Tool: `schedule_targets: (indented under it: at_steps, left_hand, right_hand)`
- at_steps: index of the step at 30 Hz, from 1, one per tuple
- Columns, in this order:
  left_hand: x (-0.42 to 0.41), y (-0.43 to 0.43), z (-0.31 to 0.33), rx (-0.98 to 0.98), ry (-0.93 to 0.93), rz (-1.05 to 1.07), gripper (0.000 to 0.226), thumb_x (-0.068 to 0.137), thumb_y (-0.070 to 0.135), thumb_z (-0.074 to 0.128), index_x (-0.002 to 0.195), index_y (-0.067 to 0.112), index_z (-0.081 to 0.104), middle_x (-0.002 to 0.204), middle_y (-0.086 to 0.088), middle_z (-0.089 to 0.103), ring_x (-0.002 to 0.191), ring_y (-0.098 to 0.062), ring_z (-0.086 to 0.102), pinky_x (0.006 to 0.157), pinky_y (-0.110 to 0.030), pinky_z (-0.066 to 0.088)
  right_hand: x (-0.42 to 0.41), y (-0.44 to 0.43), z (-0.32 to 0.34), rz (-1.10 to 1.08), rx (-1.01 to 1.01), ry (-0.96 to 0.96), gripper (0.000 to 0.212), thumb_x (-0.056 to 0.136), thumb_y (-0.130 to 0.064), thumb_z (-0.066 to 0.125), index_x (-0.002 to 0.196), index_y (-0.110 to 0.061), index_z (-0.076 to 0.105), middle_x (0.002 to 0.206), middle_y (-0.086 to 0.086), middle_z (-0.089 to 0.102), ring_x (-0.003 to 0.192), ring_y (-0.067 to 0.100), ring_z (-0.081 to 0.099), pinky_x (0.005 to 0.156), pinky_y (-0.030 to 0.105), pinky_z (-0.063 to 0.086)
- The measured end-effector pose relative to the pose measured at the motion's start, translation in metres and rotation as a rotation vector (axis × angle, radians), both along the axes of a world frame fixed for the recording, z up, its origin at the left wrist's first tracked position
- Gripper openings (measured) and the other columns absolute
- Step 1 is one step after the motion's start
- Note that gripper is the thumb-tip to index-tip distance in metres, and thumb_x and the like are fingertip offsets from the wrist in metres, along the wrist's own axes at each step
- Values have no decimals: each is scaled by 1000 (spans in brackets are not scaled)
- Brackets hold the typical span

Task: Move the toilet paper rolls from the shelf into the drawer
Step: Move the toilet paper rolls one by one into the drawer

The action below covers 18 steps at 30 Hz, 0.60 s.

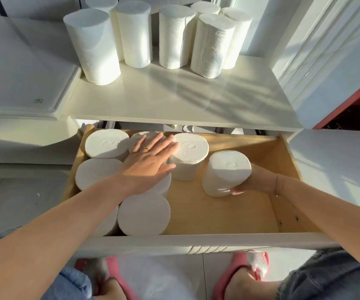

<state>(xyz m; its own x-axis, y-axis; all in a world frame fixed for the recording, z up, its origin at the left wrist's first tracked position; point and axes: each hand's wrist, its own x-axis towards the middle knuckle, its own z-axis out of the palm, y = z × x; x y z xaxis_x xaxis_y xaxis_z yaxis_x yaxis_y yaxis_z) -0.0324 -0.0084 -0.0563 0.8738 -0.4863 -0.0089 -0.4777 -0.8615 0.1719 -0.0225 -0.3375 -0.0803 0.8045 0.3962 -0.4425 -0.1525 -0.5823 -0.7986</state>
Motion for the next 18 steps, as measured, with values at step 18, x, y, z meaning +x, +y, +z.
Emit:
schedule_targets:
  at_steps: [18]
  left_hand:
    - [4, 3, -14, -47, -40, 4, 69, 85, 63, 1, 147, 34, 4, 148, 21, -14, 135, 3, -23, 107, -26, -24]
  right_hand:
    - [-39, 73, 19, -269, 282, 535, 55, 70, -43, 70, 118, -18, 58, 126, 19, 58, 101, 27, 64, 86, 33, 59]
